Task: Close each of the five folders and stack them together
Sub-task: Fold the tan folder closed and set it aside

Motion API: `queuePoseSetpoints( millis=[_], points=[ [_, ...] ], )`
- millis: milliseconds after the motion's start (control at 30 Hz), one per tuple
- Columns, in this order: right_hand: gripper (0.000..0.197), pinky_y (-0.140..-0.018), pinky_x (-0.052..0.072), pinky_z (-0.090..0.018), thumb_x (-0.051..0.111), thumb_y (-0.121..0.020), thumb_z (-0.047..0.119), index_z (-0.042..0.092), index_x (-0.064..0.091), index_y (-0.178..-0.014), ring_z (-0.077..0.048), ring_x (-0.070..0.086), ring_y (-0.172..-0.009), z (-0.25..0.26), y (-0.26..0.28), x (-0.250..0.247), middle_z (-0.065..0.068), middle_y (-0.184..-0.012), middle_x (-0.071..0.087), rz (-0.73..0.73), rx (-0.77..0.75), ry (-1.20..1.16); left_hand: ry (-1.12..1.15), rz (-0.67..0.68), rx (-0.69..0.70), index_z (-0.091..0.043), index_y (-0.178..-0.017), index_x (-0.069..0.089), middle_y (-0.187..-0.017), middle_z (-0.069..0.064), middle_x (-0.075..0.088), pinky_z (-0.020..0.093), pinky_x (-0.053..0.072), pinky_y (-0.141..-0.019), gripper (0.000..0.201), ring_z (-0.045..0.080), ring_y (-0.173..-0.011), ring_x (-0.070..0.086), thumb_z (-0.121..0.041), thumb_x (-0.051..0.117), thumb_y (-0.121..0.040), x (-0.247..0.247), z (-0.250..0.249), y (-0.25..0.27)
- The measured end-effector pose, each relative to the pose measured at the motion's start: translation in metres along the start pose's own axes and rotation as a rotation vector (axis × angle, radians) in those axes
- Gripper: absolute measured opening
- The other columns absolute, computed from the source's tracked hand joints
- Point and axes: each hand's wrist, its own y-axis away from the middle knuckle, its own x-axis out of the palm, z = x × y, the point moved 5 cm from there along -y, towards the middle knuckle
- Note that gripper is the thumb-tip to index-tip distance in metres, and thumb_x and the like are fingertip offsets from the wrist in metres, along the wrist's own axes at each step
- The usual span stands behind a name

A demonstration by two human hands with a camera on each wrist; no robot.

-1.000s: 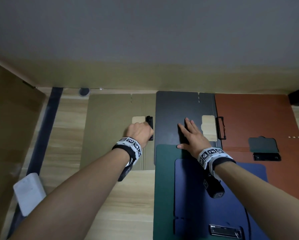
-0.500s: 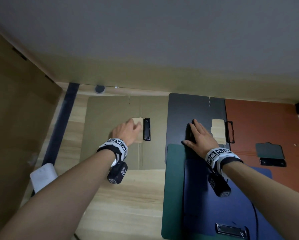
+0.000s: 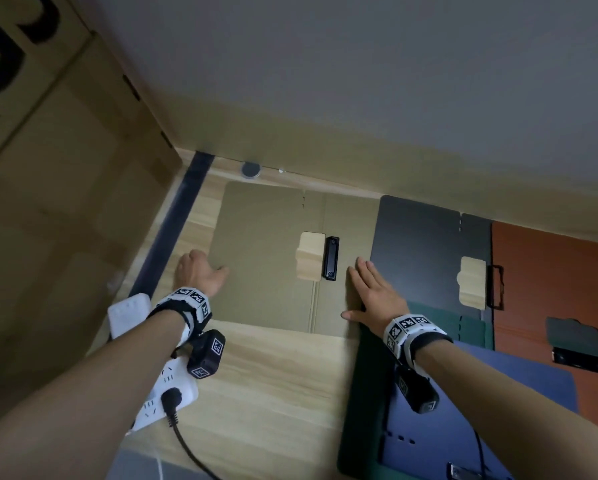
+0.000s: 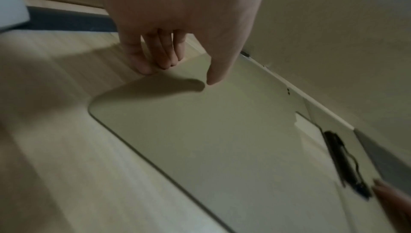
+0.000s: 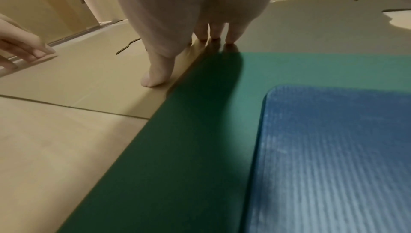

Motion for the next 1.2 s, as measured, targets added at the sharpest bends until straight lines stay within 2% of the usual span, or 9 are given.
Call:
queuePoseSetpoints(
  millis=[167,267,433,667,900,1033,1100,1200],
  points=[
    [0.109,-0.120,0.010,-0.042,0.066,-0.081,0.053,0.022,-0.007,-0.155,-0.021,-0.010,-0.151,0.005,-0.002,0.001,0.001,-0.163,-0.017,0.009,0.030,0.025,0.248,0.008,-0.121,-0.007,-0.130,0.055,-0.131,0.016,0.058,0.047,0.047,-0.100,0.075,0.035,-0.119,0.056,-0.046,0.068,-0.067,-0.005,0.006,0.009],
    [0.109,-0.120,0.011,-0.043,0.066,-0.081,0.053,0.023,-0.008,-0.155,-0.021,-0.010,-0.151,0.006,-0.002,0.001,0.001,-0.163,-0.018,0.025,0.040,0.055,0.371,0.015,-0.145,-0.010,-0.131,0.057,-0.137,0.012,0.057,0.044,0.045,-0.104,0.070,0.032,-0.123,0.055,-0.044,0.072,-0.072,-0.012,0.009,0.014],
    [0.109,-0.121,0.008,-0.044,0.062,-0.081,0.059,0.023,-0.010,-0.155,-0.023,-0.009,-0.151,0.007,0.000,-0.002,-0.001,-0.163,-0.018,0.024,0.025,0.097,0.427,0.013,-0.052,-0.009,-0.141,0.044,-0.147,0.013,0.046,0.043,0.036,-0.110,0.067,0.033,-0.135,0.044,-0.035,0.071,-0.086,-0.030,-0.004,0.030],
    [0.112,-0.121,0.001,-0.041,0.055,-0.078,0.071,0.019,-0.009,-0.155,-0.022,-0.009,-0.152,0.029,-0.005,0.000,-0.003,-0.163,-0.016,-0.012,-0.016,0.167,0.438,-0.127,-0.050,-0.009,-0.135,0.047,-0.142,0.015,0.051,0.044,0.039,-0.109,0.061,0.034,-0.130,0.048,-0.030,0.073,-0.085,-0.083,0.016,0.028],
    [0.112,-0.121,0.011,-0.042,0.062,-0.079,0.064,0.017,-0.006,-0.155,-0.023,-0.007,-0.152,0.077,-0.027,-0.001,-0.002,-0.164,-0.014,-0.016,-0.048,0.117,0.318,-0.207,-0.015,-0.010,-0.134,0.048,-0.138,0.014,0.054,0.042,0.041,-0.102,0.052,0.035,-0.127,0.050,-0.024,0.070,-0.089,-0.132,0.020,0.033],
    [0.111,-0.122,0.014,-0.041,0.063,-0.080,0.062,0.018,-0.004,-0.156,-0.021,-0.007,-0.152,0.082,-0.034,-0.005,0.000,-0.164,-0.013,-0.007,-0.049,0.083,0.241,-0.198,0.033,-0.013,-0.134,0.046,-0.137,0.014,0.055,0.045,0.043,-0.100,0.048,0.036,-0.126,0.051,-0.022,0.066,-0.092,-0.145,0.010,0.036],
    [0.105,-0.122,0.017,-0.041,0.062,-0.082,0.061,0.018,0.001,-0.156,-0.020,-0.001,-0.152,0.079,-0.032,-0.012,0.002,-0.165,-0.008,0.002,-0.056,0.035,0.191,-0.161,0.046,-0.012,-0.138,0.044,-0.139,0.015,0.053,0.045,0.042,-0.101,0.050,0.037,-0.128,0.049,-0.020,0.063,-0.093,-0.149,0.002,0.041],
    [0.085,-0.116,0.031,-0.043,0.057,-0.088,0.055,0.017,0.019,-0.153,-0.024,0.025,-0.146,0.068,-0.021,-0.028,0.002,-0.164,0.011,-0.014,-0.064,-0.105,0.133,-0.066,0.106,-0.011,-0.139,0.042,-0.139,0.015,0.054,0.047,0.042,-0.104,0.051,0.037,-0.128,0.050,-0.022,0.061,-0.094,-0.154,-0.013,0.050]
  ],
)
